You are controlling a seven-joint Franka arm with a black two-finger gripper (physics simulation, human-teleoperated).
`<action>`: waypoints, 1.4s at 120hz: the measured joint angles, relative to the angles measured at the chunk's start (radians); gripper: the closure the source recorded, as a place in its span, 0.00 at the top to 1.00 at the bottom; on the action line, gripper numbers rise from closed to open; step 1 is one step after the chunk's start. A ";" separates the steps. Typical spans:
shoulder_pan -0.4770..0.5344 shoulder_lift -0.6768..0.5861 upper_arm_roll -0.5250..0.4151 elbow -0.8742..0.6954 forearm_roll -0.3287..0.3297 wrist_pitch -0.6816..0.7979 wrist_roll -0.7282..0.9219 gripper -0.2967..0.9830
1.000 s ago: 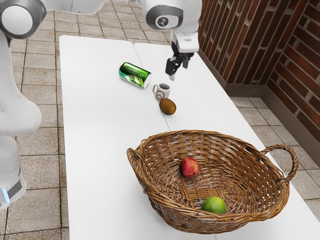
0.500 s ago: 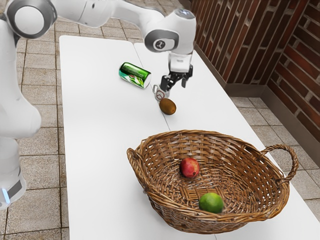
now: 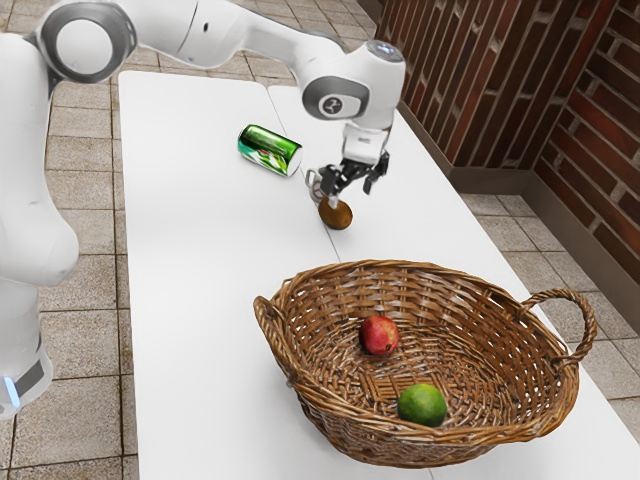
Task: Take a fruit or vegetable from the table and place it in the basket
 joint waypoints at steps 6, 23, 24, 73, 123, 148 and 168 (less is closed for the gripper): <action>0.003 -0.014 0.002 0.001 0.003 -0.007 0.002 0.77; 0.006 -0.031 0.004 0.002 0.007 -0.017 0.003 0.77; 0.006 -0.032 0.004 0.002 0.007 -0.017 0.003 0.77; 0.004 -0.075 0.006 0.000 0.033 -0.024 -0.006 0.77; -0.011 -0.115 0.006 0.000 0.060 -0.023 -0.018 0.77; -0.014 -0.137 0.006 0.000 0.073 -0.019 -0.025 0.77; -0.021 -0.144 0.006 0.000 0.087 -0.017 -0.031 0.77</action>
